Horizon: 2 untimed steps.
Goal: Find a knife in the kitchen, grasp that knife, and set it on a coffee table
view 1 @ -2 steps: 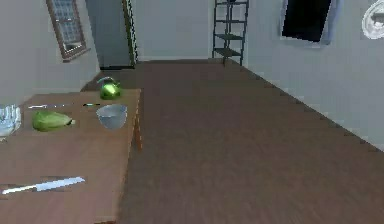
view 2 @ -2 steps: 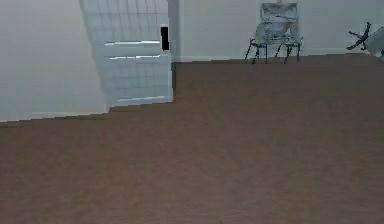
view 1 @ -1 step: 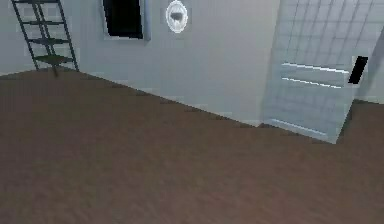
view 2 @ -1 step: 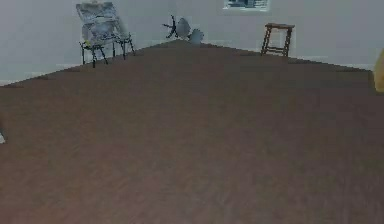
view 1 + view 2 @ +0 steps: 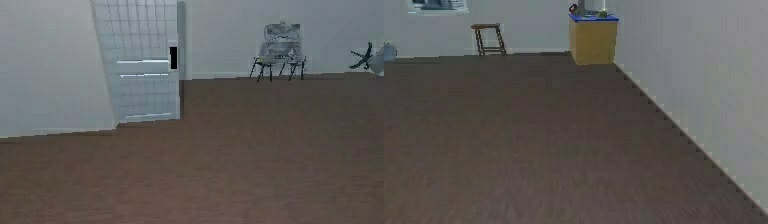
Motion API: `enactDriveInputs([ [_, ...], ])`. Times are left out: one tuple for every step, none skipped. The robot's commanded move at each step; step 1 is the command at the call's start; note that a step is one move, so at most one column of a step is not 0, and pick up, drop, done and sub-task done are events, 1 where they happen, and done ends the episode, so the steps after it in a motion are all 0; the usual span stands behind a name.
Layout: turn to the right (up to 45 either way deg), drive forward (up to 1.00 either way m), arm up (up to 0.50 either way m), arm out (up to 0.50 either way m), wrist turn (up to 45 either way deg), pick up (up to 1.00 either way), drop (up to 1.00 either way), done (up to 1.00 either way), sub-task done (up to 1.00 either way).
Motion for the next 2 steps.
enactDriveInputs([
  [36.0, 0.0, 0.0, 0.0, 0.0, 0.0, 0.0, 0.0, 0.0],
  [0.0, 0.05, 0.0, 0.0, 0.0, 0.0, 0.0, 0.0, 0.0],
])
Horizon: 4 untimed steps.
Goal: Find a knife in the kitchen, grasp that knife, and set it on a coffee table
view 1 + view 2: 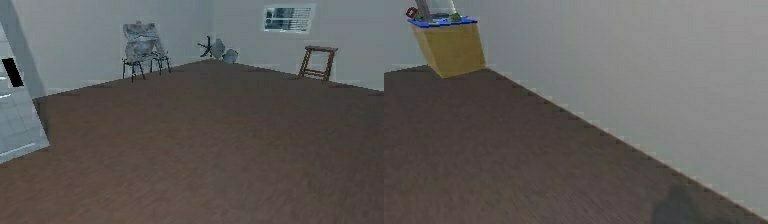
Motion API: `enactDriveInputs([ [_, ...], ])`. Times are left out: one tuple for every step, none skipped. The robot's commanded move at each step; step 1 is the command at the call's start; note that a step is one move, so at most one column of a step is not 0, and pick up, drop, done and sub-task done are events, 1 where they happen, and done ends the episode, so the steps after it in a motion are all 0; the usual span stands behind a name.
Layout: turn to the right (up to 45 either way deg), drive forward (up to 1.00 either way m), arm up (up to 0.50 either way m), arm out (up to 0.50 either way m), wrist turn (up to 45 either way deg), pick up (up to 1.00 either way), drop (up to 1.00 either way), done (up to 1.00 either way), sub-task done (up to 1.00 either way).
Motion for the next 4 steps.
enactDriveInputs([
  [-45.0, 0.0, 0.0, 0.0, 0.0, 0.0, 0.0, 0.0, 0.0],
  [-39.0, 0.0, 0.0, 0.0, 0.0, 0.0, 0.0, 0.0, 0.0],
  [0.0, 0.3, 0.0, 0.0, 0.0, 0.0, 0.0, 0.0, 0.0],
  [45.0, 0.0, 0.0, 0.0, 0.0, 0.0, 0.0, 0.0, 0.0],
])
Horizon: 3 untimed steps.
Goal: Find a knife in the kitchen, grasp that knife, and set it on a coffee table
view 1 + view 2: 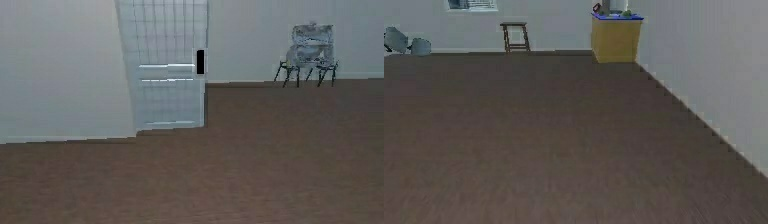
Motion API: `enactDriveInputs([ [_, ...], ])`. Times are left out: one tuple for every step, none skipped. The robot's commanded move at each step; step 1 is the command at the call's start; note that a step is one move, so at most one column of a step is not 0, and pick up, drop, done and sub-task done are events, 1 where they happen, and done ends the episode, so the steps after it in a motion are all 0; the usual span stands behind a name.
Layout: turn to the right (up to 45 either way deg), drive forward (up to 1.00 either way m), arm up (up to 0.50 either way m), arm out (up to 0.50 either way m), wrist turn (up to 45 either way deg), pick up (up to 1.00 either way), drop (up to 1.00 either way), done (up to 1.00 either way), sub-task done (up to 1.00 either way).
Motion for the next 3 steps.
enactDriveInputs([
  [45.0, 0.0, 0.0, 0.0, 0.0, 0.0, 0.0, 0.0, 0.0],
  [45.0, 0.0, 0.0, 0.0, 0.0, 0.0, 0.0, 0.0, 0.0],
  [27.0, 0.0, 0.0, 0.0, 0.0, 0.0, 0.0, 0.0, 0.0],
])
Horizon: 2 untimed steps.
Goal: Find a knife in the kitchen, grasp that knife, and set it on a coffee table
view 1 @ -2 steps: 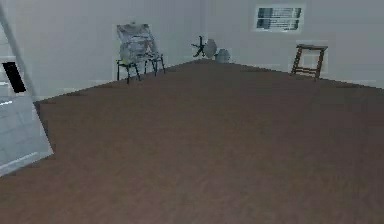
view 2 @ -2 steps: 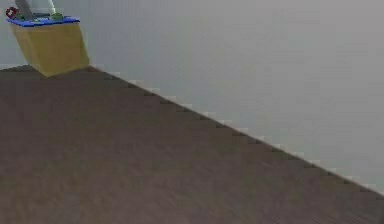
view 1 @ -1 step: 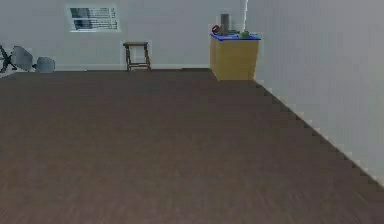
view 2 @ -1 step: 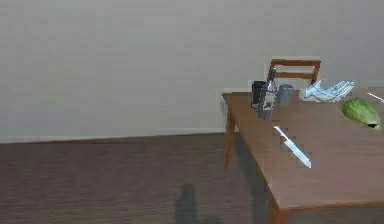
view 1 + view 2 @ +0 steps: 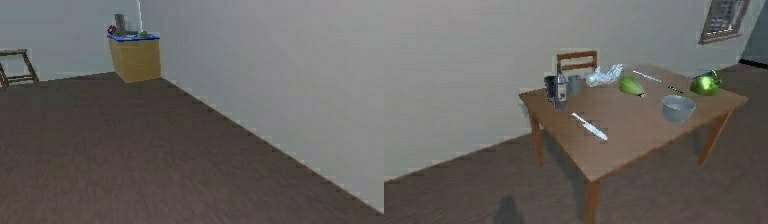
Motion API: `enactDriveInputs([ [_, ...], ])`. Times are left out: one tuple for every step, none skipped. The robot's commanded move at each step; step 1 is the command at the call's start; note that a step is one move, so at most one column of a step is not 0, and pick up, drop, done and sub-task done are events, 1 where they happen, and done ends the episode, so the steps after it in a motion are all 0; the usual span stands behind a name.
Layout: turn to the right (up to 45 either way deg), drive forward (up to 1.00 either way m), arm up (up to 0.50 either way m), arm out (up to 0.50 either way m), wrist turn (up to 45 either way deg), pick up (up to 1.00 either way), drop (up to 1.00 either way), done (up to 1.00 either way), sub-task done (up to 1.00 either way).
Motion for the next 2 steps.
enactDriveInputs([
  [3.0, 0.0, 0.0, 0.0, 0.0, 0.0, 0.0, 0.0, 0.0],
  [45.0, 0.0, 0.0, 0.0, 0.0, 0.0, 0.0, 0.0, 0.0],
])
